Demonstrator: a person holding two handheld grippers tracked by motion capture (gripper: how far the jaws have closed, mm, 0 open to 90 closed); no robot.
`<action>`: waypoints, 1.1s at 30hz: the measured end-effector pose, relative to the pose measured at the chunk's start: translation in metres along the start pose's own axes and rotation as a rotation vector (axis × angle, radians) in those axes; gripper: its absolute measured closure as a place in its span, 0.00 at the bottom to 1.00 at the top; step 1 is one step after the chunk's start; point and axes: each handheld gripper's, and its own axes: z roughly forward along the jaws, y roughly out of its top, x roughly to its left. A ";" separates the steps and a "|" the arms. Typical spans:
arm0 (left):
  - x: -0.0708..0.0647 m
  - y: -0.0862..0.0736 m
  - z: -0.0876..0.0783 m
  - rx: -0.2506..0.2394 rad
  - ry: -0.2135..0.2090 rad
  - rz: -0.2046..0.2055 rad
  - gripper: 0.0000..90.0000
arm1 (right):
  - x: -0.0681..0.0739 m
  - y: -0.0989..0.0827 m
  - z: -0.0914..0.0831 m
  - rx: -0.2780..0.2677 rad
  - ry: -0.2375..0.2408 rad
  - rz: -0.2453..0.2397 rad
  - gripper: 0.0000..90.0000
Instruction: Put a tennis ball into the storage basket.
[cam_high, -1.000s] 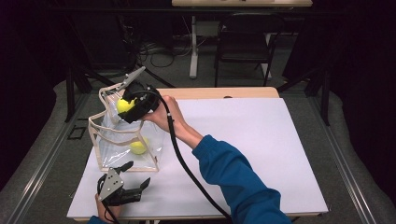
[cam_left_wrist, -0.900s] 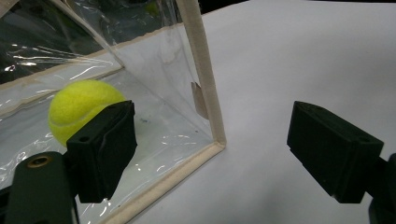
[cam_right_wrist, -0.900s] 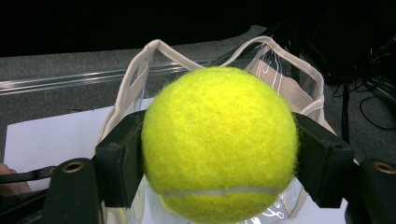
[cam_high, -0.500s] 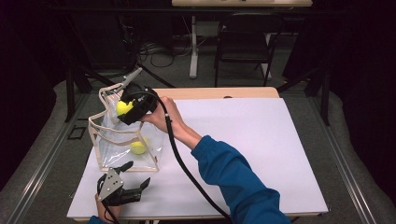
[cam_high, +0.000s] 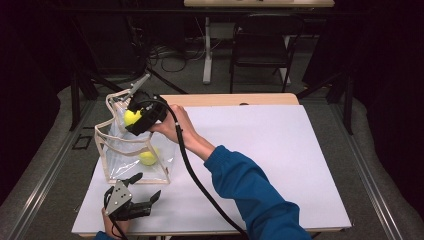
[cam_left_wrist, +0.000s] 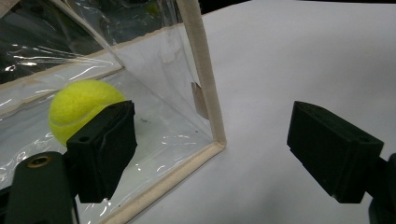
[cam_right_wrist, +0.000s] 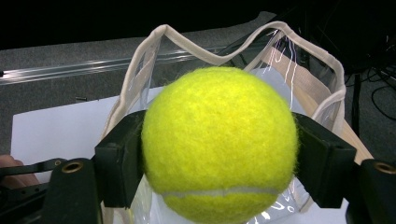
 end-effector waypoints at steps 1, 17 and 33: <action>0.000 0.000 0.000 0.001 -0.001 0.002 0.18 | 0.000 0.000 0.000 0.001 0.001 -0.001 0.29; 0.000 0.000 0.000 0.000 -0.001 0.002 0.18 | -0.003 -0.003 -0.007 -0.015 0.020 0.022 0.11; 0.000 0.000 0.001 0.007 0.009 -0.004 0.18 | -0.016 -0.025 -0.036 -0.021 0.071 0.047 0.00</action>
